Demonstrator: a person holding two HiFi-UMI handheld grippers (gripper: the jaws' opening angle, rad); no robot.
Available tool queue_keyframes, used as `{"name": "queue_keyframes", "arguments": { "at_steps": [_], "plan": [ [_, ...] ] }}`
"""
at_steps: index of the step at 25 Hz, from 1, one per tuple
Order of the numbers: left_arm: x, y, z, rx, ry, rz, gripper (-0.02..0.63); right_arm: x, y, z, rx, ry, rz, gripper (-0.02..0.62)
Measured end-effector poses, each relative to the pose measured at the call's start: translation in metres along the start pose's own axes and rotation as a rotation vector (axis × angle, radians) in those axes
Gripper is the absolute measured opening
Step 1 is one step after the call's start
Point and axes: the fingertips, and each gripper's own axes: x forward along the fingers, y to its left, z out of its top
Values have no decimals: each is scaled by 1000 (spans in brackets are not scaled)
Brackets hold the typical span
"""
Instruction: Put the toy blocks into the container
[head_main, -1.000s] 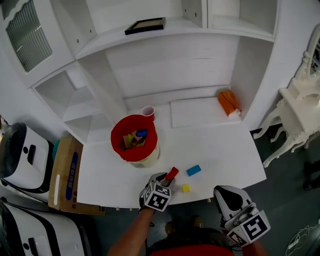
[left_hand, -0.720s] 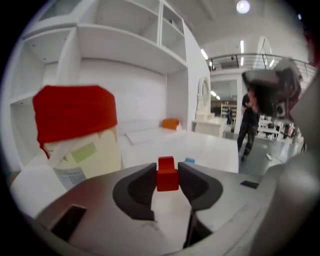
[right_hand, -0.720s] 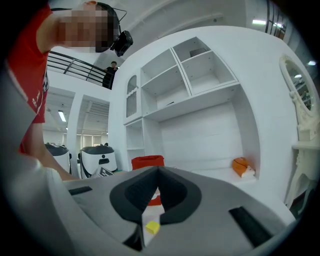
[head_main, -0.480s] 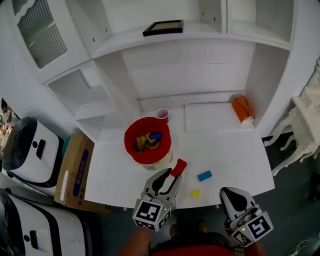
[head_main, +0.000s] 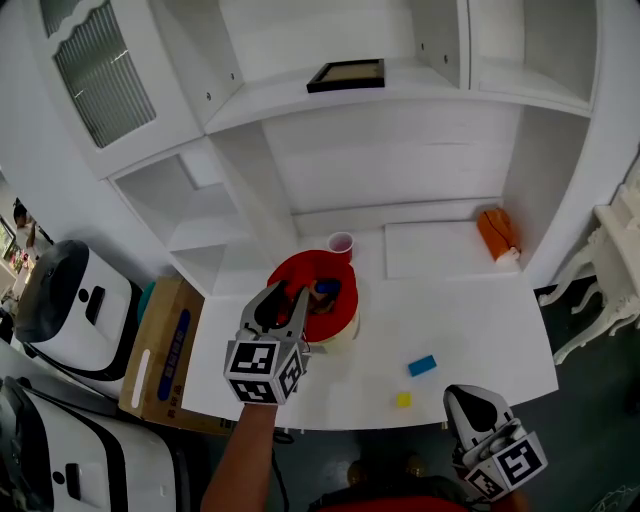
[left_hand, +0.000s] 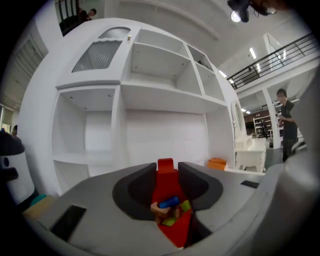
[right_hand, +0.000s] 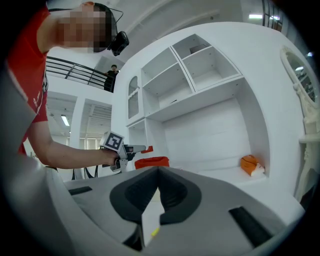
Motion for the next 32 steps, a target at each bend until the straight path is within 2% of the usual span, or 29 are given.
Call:
{"name": "queue_keyframes", "arguments": {
  "at_steps": [2, 3, 4, 7, 8, 10, 13, 16, 20, 22, 26, 30, 32],
  "plan": [
    [6, 8, -12, 6, 31, 16, 165, 0, -1, 0, 1, 2, -7, 18],
    [7, 8, -14, 1, 33, 15, 200, -1, -2, -1, 3, 4, -10, 18],
    [6, 7, -16, -8, 28, 11, 224, -1, -4, -2, 5, 8, -12, 20],
    [-4, -6, -10, -49, -35, -25, 228, 1, -6, -9, 9, 31, -21, 23],
    [-11, -14, -6, -66, -69, -44, 217, 3, -6, -12, 5, 43, -22, 25],
    [-25, -31, -1, -93, -120, -73, 124, 7, -4, -21, -11, 73, -17, 25],
    [-43, -58, -12, -105, -117, -94, 9, 13, 4, -42, -45, 139, 5, 63],
    [-59, -82, -28, -135, -100, -128, 6, 22, 13, -75, -96, 238, 51, 102],
    [-81, -111, -40, -162, -94, -179, 6, 37, 21, -137, -159, 462, 139, 233],
    [-91, -122, -42, -168, -96, -197, 6, 46, 19, -163, -208, 556, 152, 259],
    [-102, -131, -48, -152, -84, -213, 5, 60, 15, -196, -291, 660, 153, 259],
    [-108, -123, -49, -154, -78, -189, 5, 66, 13, -216, -340, 719, 174, 259],
    [-109, -117, -49, -156, -78, -175, 5, 66, 14, -221, -361, 727, 191, 195]
  ]
}}
